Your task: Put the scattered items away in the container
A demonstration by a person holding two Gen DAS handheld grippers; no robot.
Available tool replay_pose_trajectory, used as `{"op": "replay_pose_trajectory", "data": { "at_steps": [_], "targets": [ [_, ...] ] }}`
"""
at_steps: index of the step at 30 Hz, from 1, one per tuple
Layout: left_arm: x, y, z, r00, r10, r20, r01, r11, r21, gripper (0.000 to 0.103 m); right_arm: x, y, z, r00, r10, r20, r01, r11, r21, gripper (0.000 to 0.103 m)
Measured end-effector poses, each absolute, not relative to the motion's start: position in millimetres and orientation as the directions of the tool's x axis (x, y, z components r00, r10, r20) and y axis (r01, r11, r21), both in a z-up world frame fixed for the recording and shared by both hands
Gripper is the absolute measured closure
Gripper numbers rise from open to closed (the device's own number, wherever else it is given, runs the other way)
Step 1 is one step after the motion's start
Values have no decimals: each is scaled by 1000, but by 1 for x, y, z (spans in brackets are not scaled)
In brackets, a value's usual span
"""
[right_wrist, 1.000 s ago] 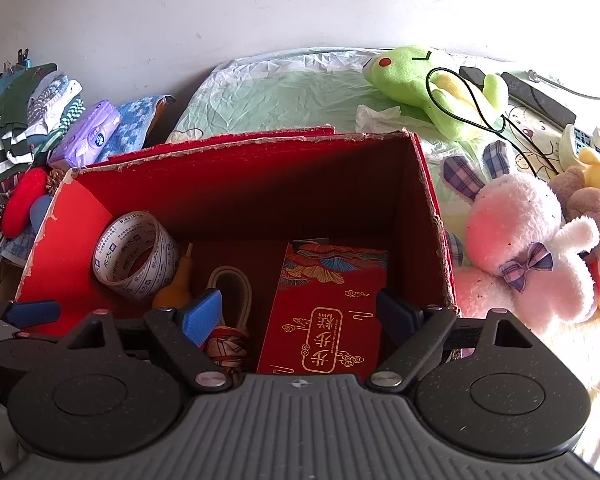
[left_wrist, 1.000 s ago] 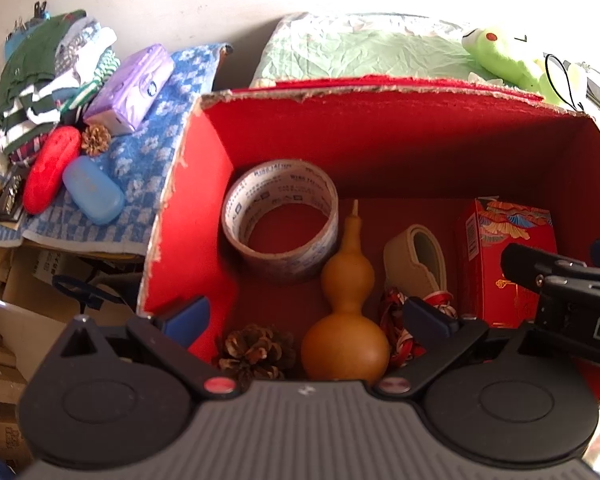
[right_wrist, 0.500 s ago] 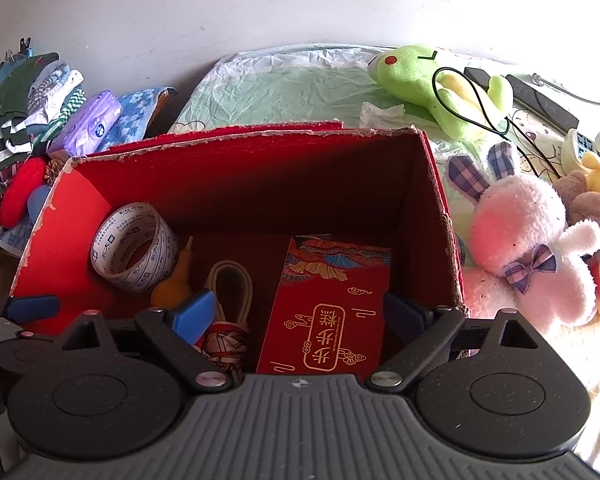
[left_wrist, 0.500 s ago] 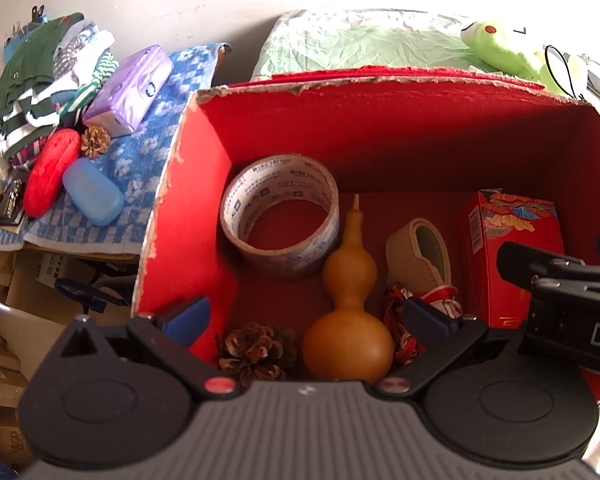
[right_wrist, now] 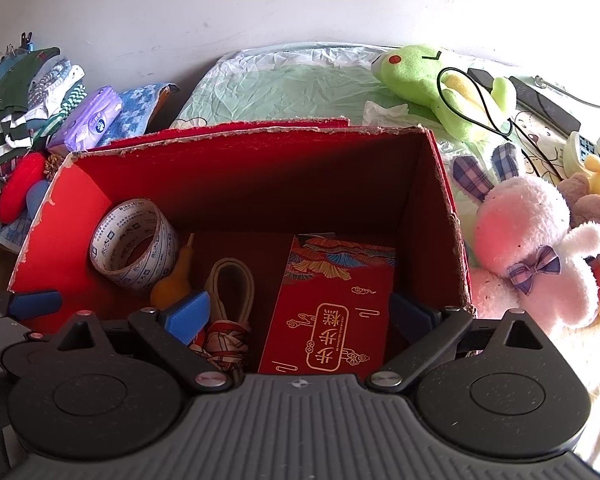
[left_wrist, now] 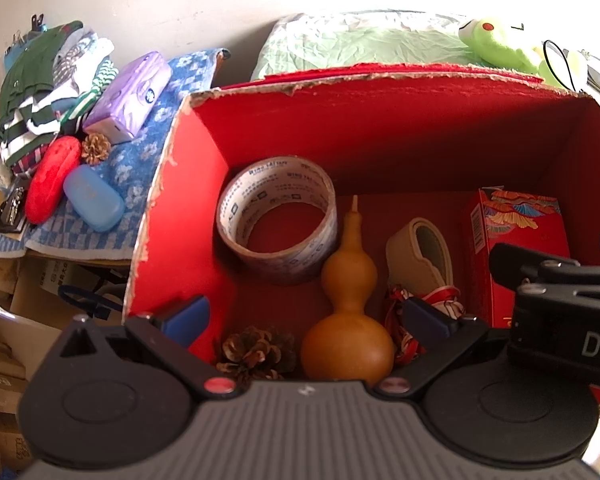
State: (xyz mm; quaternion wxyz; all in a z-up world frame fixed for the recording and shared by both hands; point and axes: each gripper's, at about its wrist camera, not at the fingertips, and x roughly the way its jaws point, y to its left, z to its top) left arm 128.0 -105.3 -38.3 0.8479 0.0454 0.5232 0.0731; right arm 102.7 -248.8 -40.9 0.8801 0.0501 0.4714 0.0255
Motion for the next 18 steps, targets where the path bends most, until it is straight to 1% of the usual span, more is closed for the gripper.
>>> {"op": "replay_pose_trajectory", "data": {
  "at_steps": [18],
  "targets": [
    [131,-107,-40,441,150,-885,-52,989,142,1,102,-250,-40,559,90,-824,16,993,119,6]
  ]
}}
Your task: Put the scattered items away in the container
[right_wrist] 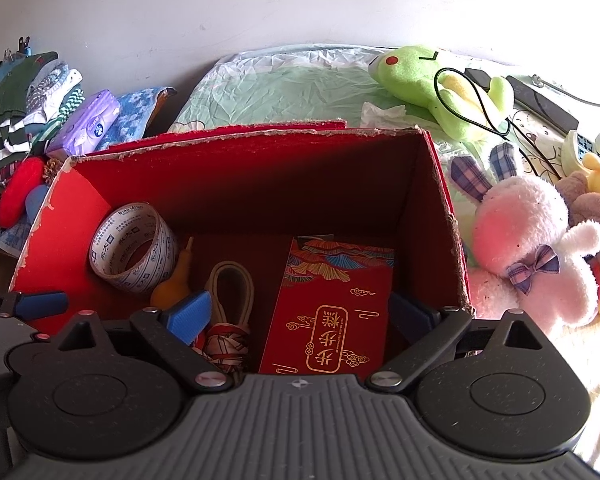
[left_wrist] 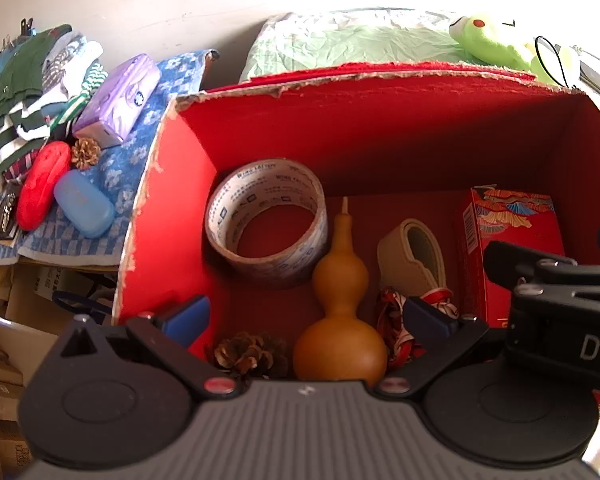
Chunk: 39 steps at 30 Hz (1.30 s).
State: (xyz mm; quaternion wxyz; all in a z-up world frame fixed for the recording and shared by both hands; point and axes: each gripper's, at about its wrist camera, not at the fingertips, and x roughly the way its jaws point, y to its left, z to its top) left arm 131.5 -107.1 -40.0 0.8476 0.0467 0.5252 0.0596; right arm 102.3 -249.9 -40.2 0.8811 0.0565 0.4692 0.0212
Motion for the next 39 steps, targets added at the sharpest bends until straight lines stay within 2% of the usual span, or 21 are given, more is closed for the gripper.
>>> {"op": "replay_pose_trajectory", "data": {
  "at_steps": [8,16,39],
  "targets": [
    [132,-103,-37,459,122,-880,-63,993,104,1,105,-252,-39,551,89,-830,38,991,131,7],
    [132,-98,-28,474,172,-863,-90,985,146,1,107,-256,-36,536,81,-840,80,986,146,11],
    [124,-86,-22,478,79,-875,-88,995,42,1,106,-252,-31,530,16,-848,94,993,78,14]
  ]
}}
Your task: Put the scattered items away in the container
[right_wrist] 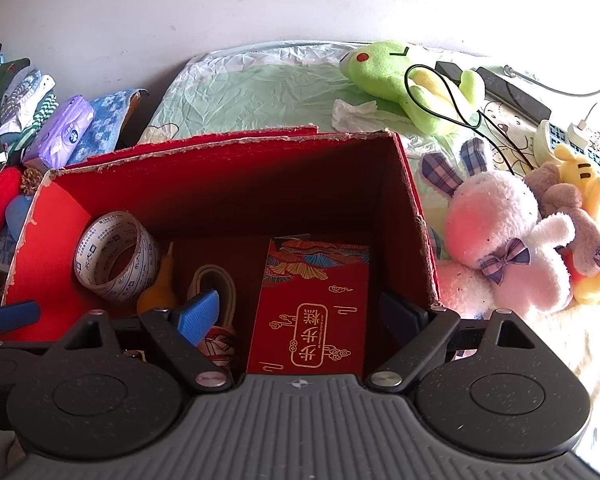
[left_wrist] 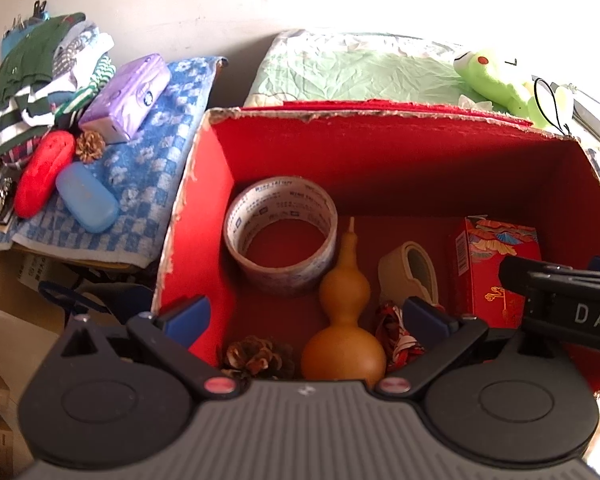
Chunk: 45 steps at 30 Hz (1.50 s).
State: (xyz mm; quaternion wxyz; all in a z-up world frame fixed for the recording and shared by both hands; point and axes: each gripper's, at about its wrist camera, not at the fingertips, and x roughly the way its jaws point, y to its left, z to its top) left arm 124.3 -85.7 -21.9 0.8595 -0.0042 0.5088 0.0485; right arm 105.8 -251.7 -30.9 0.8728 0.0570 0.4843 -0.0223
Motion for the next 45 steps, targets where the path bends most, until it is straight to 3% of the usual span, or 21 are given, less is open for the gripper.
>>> {"op": "replay_pose_trajectory", "data": {
  "at_steps": [8,45],
  "targets": [
    [120,-84,-24,479,45,-877,-85,996,5,1,103,-254,-32,523,21,-852,100,991,85,14],
    [118,-96,-31,489,93,-867,-48,996,79,1,94,-257,-36,535,70,-842,57,991,118,15]
  ]
}}
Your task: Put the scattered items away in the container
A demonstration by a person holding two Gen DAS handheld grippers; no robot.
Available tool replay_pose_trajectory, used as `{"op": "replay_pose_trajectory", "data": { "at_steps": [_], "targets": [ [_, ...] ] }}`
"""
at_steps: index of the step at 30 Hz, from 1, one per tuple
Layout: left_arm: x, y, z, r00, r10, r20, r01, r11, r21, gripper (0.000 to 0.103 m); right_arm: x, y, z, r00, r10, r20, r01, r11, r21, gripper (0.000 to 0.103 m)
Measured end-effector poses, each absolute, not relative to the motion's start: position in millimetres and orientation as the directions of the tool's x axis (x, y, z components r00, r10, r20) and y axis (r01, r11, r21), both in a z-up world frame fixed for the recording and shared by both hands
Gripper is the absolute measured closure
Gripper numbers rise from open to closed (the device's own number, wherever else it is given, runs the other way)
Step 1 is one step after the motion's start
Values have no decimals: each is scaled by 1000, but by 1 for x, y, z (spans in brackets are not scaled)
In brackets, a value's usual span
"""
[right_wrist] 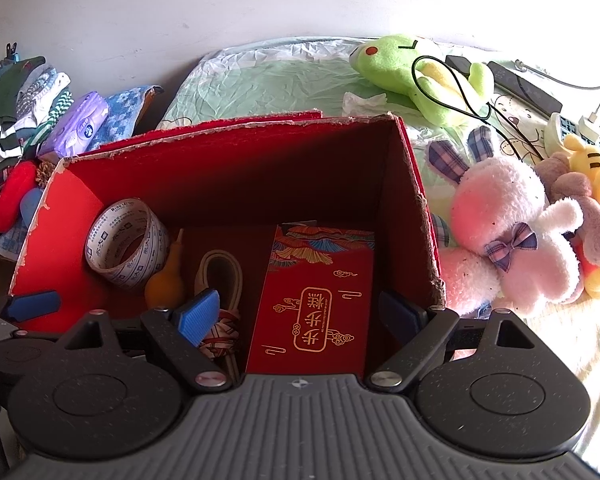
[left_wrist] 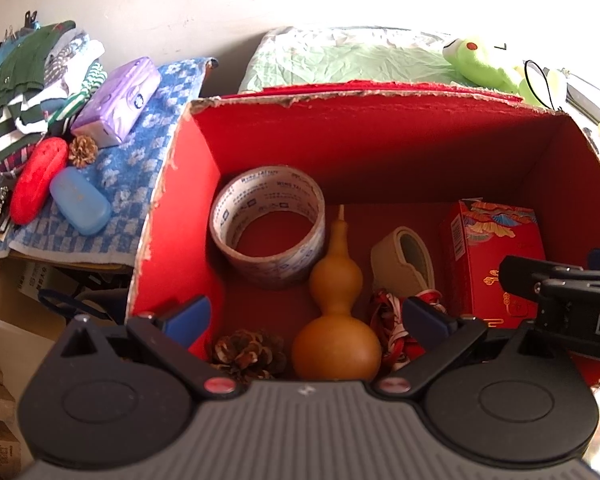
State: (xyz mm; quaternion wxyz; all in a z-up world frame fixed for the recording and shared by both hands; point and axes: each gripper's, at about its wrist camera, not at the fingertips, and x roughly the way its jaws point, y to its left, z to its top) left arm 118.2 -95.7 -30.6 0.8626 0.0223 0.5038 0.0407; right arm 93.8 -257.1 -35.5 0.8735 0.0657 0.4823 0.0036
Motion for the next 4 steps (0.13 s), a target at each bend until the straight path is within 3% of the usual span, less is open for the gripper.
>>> {"op": "replay_pose_trajectory", "data": {
  "at_steps": [4],
  "targets": [
    [118,-97,-32,493,111,-863,-48,994,101,1,93,-256,-36,538,67,-840,48,993,110,15]
  ]
}}
